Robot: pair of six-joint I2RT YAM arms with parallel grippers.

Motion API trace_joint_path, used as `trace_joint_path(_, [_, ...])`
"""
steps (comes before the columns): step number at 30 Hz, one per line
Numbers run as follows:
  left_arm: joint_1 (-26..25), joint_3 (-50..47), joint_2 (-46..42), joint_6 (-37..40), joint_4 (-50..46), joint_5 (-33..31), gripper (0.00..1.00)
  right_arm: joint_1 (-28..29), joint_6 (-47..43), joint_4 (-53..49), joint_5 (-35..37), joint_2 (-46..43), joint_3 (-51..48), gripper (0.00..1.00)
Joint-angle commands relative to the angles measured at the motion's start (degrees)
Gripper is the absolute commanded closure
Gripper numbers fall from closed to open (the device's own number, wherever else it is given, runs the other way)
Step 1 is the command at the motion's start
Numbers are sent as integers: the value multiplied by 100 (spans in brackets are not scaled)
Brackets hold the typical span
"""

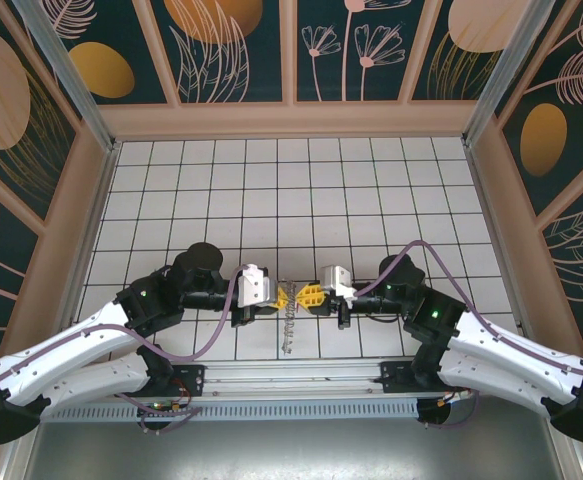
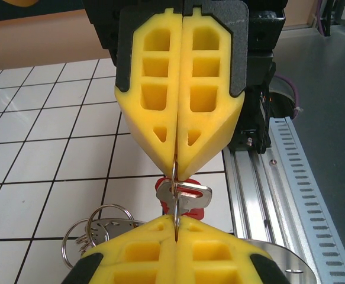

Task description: Put the keys on the keyring

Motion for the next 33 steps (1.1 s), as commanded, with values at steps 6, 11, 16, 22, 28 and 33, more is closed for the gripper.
trace_joint_path(6, [-8,229,-16,7,135,16,100,-33,-34,166,-149,10,185,100])
trace_joint_path(11, [-14,232,-17,8,133,-32,100,-29,-35,161,-191,-7,185,100])
trace_joint_path(16, [-13,229,44,22,109,-87,100,-33,-16,155,-204,-43,176,100])
trace_joint_path(22, [-15,197,-17,42,144,-76,100,-26,66,138,-228,-120,141,100])
trace_joint_path(28, [-9,178,-34,60,152,-118,100,-10,111,73,-152,-176,127,100])
trace_joint_path(33, [-14,168,-34,62,173,-121,100,12,215,10,-105,-210,93,100])
